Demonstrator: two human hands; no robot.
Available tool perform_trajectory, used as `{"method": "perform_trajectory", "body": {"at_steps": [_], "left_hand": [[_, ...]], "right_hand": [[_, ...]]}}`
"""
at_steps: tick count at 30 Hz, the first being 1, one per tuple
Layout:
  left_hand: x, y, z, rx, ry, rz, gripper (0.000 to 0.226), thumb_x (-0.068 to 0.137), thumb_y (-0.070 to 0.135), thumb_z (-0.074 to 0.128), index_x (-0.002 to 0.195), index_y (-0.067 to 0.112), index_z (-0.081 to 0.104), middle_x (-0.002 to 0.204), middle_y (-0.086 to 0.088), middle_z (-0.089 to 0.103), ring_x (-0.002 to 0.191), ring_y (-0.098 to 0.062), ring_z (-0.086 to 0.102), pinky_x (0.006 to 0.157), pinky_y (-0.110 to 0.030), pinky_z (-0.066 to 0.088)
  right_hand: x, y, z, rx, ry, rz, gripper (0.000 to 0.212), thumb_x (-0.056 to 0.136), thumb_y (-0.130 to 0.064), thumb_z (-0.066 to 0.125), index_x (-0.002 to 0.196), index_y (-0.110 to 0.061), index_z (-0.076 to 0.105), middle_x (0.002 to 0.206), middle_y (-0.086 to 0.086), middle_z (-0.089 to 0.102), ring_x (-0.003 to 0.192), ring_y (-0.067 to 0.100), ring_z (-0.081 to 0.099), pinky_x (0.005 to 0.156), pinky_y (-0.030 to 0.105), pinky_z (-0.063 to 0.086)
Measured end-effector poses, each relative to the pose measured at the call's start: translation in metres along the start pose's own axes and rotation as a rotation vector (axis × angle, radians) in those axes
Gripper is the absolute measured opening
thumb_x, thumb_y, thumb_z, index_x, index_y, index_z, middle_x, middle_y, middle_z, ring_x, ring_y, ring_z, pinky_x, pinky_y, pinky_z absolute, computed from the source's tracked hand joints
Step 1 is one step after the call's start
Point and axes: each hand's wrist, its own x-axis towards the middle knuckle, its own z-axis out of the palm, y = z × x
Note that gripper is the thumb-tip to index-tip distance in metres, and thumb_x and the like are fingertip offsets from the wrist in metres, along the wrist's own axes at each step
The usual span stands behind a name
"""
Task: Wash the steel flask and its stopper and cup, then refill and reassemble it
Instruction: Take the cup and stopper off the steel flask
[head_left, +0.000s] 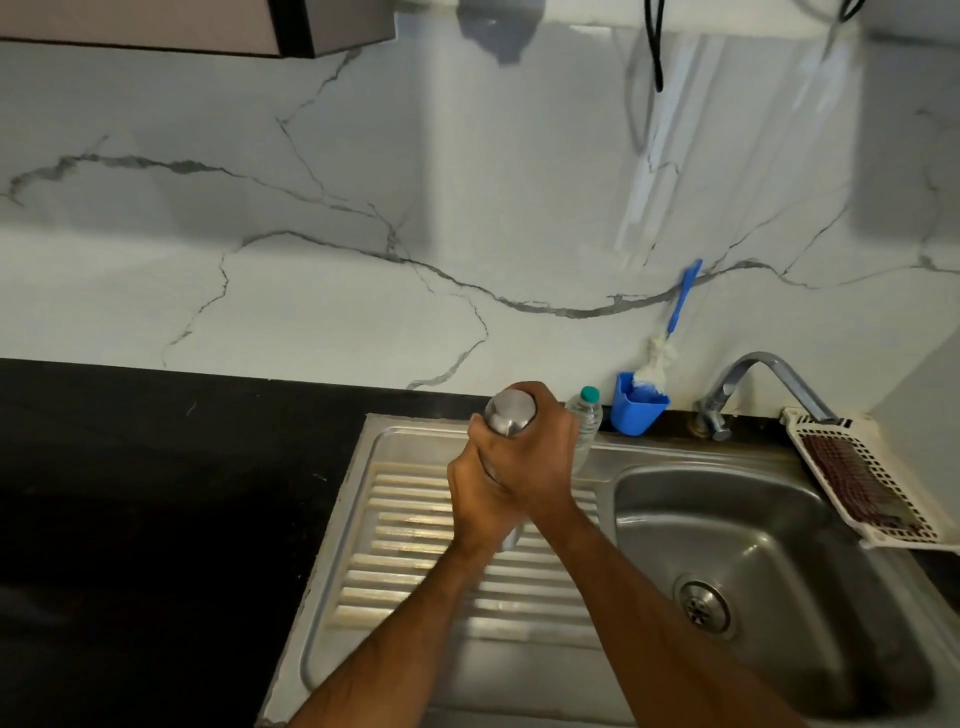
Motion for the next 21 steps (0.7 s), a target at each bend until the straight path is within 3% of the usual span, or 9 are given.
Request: {"method": "perform_trajectory", "body": {"at_steps": [7,11,13,15,17,19,21], "left_hand": [[0.006,0.017,0.009,-0.049,-0.126,0.014,0.063,0.062,-0.009,0.089,0.113,0.019,0.066,0.097,0.005,0.072,0.089,-0.014,0.069,0.084,-0.043,0.06],[0.014,0.023,-0.002,-0.151,-0.35,0.059,0.079,0.061,-0.02,0.084,0.101,0.047,0.071,0.098,0.009,0.076,0.093,-0.014,0.072,0.084,-0.045,0.062],[0.013,0.023,-0.004,-0.119,-0.358,0.104,0.058,0.062,-0.017,0.084,0.098,0.027,0.073,0.095,-0.006,0.076,0.086,-0.022,0.073,0.079,-0.047,0.061],[0.011,0.025,-0.002,-0.115,-0.308,0.131,0.041,0.063,-0.012,0.086,0.096,0.008,0.071,0.092,-0.013,0.075,0.083,-0.024,0.074,0.075,-0.045,0.062],[0.009,0.026,0.001,-0.098,-0.248,0.127,0.042,0.063,-0.006,0.088,0.099,0.006,0.069,0.091,-0.009,0.075,0.083,-0.023,0.074,0.074,-0.041,0.063],[0.006,0.031,0.005,-0.09,-0.192,0.112,0.045,0.061,-0.004,0.089,0.096,0.015,0.067,0.088,-0.004,0.074,0.081,-0.021,0.074,0.071,-0.039,0.062],[0.003,0.036,0.008,-0.086,-0.167,0.103,0.047,0.06,-0.005,0.09,0.091,0.021,0.065,0.084,0.002,0.075,0.078,-0.018,0.073,0.069,-0.032,0.061]], "right_hand": [[0.017,0.007,-0.021,0.128,-0.038,0.03,0.032,0.063,-0.017,0.088,0.088,-0.018,0.068,0.078,-0.011,0.07,0.075,0.005,0.068,0.065,0.02,0.057],[0.029,0.011,-0.047,0.316,-0.369,-0.157,0.029,0.064,0.002,0.082,0.088,-0.006,0.069,0.081,0.009,0.073,0.076,0.029,0.072,0.073,0.047,0.061],[0.038,0.013,-0.06,0.39,-0.519,-0.21,0.035,0.068,0.01,0.082,0.098,-0.001,0.067,0.088,0.014,0.073,0.083,0.035,0.071,0.078,0.054,0.059],[0.047,0.013,-0.069,0.269,-0.601,-0.251,0.053,0.069,-0.008,0.091,0.115,-0.007,0.063,0.105,0.008,0.07,0.099,0.027,0.069,0.088,0.05,0.058],[0.05,0.005,-0.078,0.021,-0.583,-0.231,0.072,0.064,-0.049,0.089,0.121,-0.019,0.057,0.115,-0.004,0.06,0.107,0.013,0.061,0.088,0.033,0.055],[0.051,-0.007,-0.086,-0.199,-0.491,-0.191,0.075,0.061,-0.072,0.08,0.112,-0.022,0.055,0.108,-0.007,0.052,0.098,0.007,0.055,0.076,0.021,0.046],[0.051,-0.017,-0.089,-0.37,-0.427,-0.196,0.07,0.065,-0.076,0.075,0.098,-0.018,0.054,0.095,-0.005,0.053,0.083,0.008,0.053,0.067,0.02,0.039]]}}
